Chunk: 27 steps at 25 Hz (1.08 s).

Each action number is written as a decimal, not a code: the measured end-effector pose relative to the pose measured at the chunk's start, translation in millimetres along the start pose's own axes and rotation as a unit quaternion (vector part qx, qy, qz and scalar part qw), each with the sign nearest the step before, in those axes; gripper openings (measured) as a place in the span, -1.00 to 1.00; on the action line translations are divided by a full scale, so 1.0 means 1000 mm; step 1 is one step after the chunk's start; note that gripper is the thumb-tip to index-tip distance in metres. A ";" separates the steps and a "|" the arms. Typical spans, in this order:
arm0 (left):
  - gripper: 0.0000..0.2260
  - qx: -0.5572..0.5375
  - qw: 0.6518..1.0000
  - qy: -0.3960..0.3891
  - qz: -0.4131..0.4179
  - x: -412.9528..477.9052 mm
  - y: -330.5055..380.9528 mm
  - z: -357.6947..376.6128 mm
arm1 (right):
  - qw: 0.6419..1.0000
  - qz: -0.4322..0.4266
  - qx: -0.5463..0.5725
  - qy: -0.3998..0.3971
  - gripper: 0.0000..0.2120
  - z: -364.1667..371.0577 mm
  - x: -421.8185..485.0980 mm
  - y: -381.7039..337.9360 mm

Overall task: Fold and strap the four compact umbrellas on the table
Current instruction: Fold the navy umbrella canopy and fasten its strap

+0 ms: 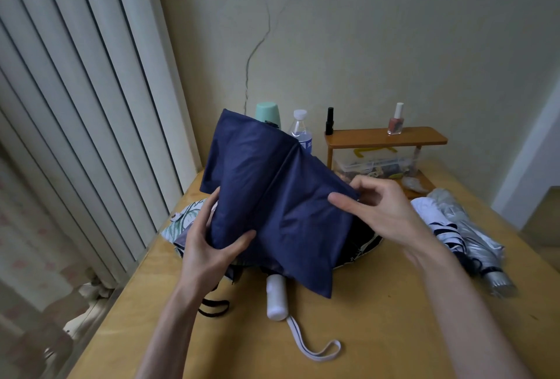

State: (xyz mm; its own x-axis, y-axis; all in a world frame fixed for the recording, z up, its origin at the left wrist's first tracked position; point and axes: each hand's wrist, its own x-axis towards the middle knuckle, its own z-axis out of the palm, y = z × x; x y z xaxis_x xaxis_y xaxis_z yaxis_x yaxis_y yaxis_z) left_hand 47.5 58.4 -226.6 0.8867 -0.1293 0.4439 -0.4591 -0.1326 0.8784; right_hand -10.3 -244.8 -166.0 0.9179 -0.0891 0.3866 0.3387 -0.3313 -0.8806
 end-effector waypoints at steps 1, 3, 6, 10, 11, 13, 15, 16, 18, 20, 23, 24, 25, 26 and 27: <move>-0.19 0.000 1.000 0.013 0.005 0.000 0.000 0.000 | 1.000 -0.010 0.017 0.002 -0.76 -0.005 -0.001 -0.004; -0.20 -0.005 0.999 0.034 0.006 0.001 0.001 0.001 | 0.999 -0.028 0.037 0.019 -0.84 -0.011 -0.001 -0.008; -0.18 -0.017 0.999 0.041 0.000 0.001 0.005 0.003 | 0.996 -0.043 0.047 0.062 -0.90 -0.008 0.000 -0.006; -0.17 -0.019 0.999 0.027 -0.003 0.000 0.009 0.004 | 0.997 -0.016 0.072 0.029 -0.82 0.002 0.000 -0.006; -0.16 -0.018 1.000 0.024 -0.004 0.000 0.009 0.002 | 0.997 -0.008 0.074 0.021 -0.82 0.001 0.000 -0.006; -0.16 -0.014 1.000 0.013 -0.005 0.001 0.008 -0.003 | 0.997 0.012 0.072 0.015 -0.80 -0.007 0.000 -0.004; -0.15 -0.010 1.000 -0.006 -0.008 0.001 0.007 -0.005 | 0.998 0.029 0.060 0.009 -0.76 -0.012 0.000 -0.004; -0.15 -0.011 1.000 -0.016 -0.011 0.001 0.008 -0.004 | 0.998 0.030 0.046 0.009 -0.76 -0.012 -0.001 -0.003; -0.13 -0.008 1.000 -0.028 -0.009 0.001 0.008 0.001 | 1.000 0.023 0.013 0.009 -0.74 -0.008 0.000 -0.002; -0.13 0.000 0.999 -0.033 -0.003 -0.001 0.009 0.006 | 0.999 0.026 -0.032 0.004 -0.73 -0.003 0.000 -0.001; -0.13 -0.002 0.999 -0.033 -0.013 -0.001 0.009 0.005 | 0.996 0.051 -0.067 0.012 -0.82 -0.007 0.001 0.002; -0.13 -0.009 0.999 -0.031 -0.021 -0.002 0.008 0.003 | 0.997 0.053 -0.055 0.016 -0.88 -0.011 0.000 0.001; -0.13 -0.018 0.999 -0.028 -0.031 -0.002 0.008 0.001 | 0.998 0.052 -0.036 0.015 -0.92 -0.017 -0.001 -0.002; -0.14 -0.027 0.999 -0.025 -0.038 -0.002 0.009 -0.001 | 0.999 0.044 -0.015 0.010 -0.91 -0.022 -0.003 -0.004; -0.13 -0.031 0.998 -0.023 -0.043 -0.002 0.009 -0.002 | 0.999 0.036 0.002 0.004 -0.86 -0.026 -0.004 -0.005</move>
State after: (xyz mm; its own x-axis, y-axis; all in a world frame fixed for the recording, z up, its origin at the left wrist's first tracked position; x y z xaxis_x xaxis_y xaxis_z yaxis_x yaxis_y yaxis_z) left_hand 41.3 59.6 -219.3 0.9186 -0.1653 0.3590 -0.3757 -0.0834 0.9230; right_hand -21.0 -266.6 -155.9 0.9384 -0.1192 0.3244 0.2728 -0.3208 -0.9070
